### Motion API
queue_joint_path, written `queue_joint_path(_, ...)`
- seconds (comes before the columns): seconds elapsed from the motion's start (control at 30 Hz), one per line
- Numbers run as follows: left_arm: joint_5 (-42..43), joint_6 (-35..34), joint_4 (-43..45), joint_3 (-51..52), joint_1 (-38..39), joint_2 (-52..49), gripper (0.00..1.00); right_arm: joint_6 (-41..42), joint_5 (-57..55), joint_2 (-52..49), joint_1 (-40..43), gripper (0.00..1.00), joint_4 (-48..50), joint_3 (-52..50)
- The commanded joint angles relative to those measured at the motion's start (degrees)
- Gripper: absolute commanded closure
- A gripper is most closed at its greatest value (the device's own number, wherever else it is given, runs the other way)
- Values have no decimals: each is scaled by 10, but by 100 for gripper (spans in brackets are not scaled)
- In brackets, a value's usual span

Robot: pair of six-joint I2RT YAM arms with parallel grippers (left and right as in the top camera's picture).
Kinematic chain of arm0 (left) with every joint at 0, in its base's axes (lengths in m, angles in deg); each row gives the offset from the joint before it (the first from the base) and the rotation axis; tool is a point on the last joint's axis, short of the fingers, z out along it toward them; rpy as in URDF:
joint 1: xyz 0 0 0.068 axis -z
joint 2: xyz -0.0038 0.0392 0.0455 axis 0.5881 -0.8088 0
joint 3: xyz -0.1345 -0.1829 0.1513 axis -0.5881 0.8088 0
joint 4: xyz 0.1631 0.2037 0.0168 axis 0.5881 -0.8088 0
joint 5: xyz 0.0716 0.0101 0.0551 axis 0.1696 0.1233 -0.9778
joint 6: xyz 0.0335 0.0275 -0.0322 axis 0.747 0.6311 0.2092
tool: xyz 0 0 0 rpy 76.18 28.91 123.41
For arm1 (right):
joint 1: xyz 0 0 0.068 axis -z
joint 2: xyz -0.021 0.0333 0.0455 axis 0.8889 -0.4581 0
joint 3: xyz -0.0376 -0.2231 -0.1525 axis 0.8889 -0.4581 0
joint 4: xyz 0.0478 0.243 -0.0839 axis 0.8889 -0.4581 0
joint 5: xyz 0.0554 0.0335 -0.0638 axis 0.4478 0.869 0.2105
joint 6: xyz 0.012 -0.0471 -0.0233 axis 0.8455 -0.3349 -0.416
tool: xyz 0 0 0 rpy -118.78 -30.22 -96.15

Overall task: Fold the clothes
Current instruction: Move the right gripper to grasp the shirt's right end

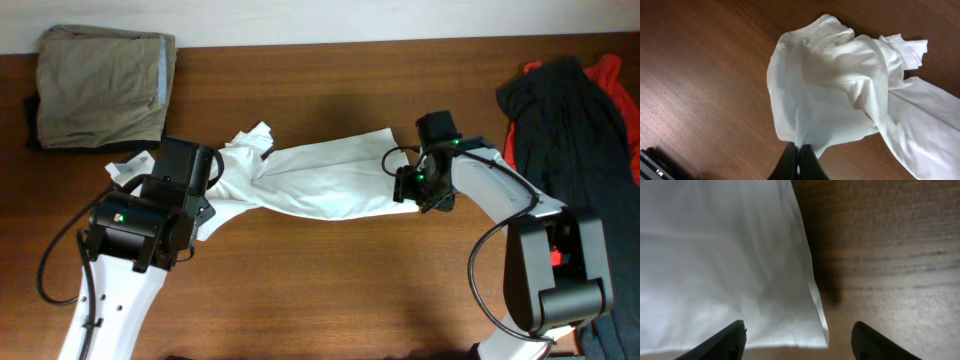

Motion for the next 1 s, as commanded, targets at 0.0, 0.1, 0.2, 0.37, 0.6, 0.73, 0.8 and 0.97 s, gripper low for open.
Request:
queue_joint_path(0.0,-8,5,1,6,0,-2,99,3,-1,1,-3,36,23,-23)
queue_joint_path(0.1,-8,5,-1,6,0,-2,99,3,-1,1,-3,42,48,-42)
queue_joint_path(0.2,-9,5,-1,6,0,-2,99,3,-1,1,-3,96,50,-41)
queue_joint_path(0.37,-9,5,1,6,0,-7,99,3,-1,63,-2,96,-11,8)
queue_joint_path(0.6,-9,5,14,6,0,-20,99,3,-1,267,-2,96,-24,74)
queue_joint_path(0.73,-20,5,10,5,0,-3,99,17,-4,284,-2,96,-26,74)
queue_joint_path(0.8,-19,5,10,6,0,0,99,18,-38,272,-2,96,-17,74)
queue_joint_path(0.97,-9,5,14,6,0,-1,99,20,-21,104,-2,96,1,74)
